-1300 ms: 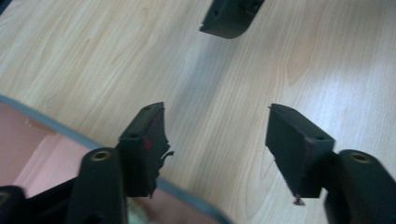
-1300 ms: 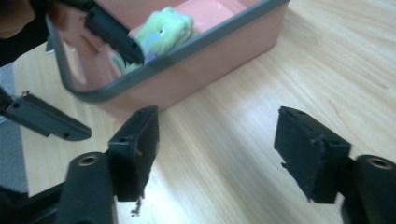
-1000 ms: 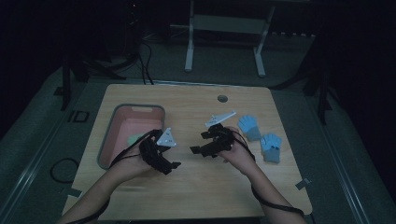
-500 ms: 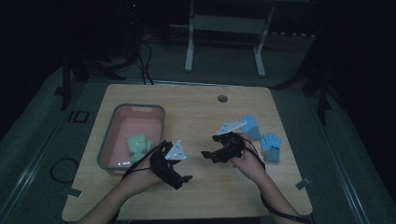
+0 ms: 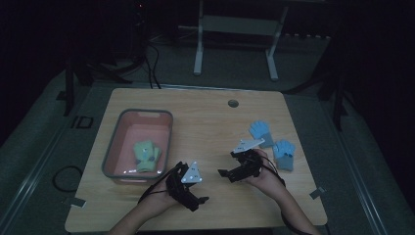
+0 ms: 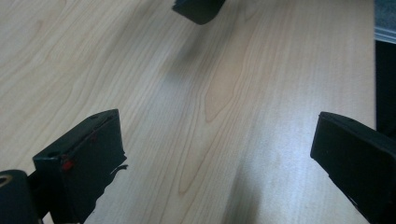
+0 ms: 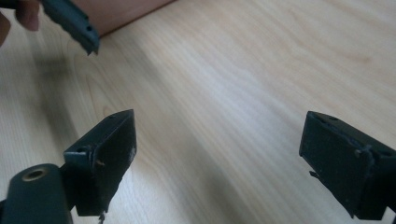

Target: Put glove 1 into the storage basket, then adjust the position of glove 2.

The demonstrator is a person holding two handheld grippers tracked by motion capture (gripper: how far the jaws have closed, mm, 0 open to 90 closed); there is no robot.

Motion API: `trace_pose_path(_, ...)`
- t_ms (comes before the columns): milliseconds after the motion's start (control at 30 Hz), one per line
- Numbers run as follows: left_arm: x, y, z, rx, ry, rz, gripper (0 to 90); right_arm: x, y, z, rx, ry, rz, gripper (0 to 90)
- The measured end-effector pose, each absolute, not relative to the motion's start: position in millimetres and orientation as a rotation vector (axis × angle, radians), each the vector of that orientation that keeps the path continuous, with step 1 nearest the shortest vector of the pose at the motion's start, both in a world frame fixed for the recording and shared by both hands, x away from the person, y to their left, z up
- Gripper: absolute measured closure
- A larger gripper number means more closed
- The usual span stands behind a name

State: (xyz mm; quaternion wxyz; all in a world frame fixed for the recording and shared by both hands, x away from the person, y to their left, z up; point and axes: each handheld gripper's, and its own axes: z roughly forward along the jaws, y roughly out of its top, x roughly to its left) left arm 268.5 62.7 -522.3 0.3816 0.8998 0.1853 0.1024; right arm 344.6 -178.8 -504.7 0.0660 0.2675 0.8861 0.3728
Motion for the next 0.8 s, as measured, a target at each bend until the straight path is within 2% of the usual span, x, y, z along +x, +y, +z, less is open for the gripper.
trace_pose_path(233, 265.4, 63.4, -536.7, 2.26, 0.51, 0.278, 2.7, 338.2, -184.8, -515.2, 0.801, 2.667, 1.142, 16.6)
trace_pose_path(633, 260.3, 71.5, -550.7, 2.194, 0.571, 0.322, 2.7, 332.4, -206.7, -527.3, 0.848, 2.663, 1.129, 37.0)
trace_pose_path(800, 257.2, 74.6, -552.2, 2.175, 0.592, 0.335, 2.7, 332.9, -219.2, -525.1, 0.892, 2.635, 1.108, 39.3)
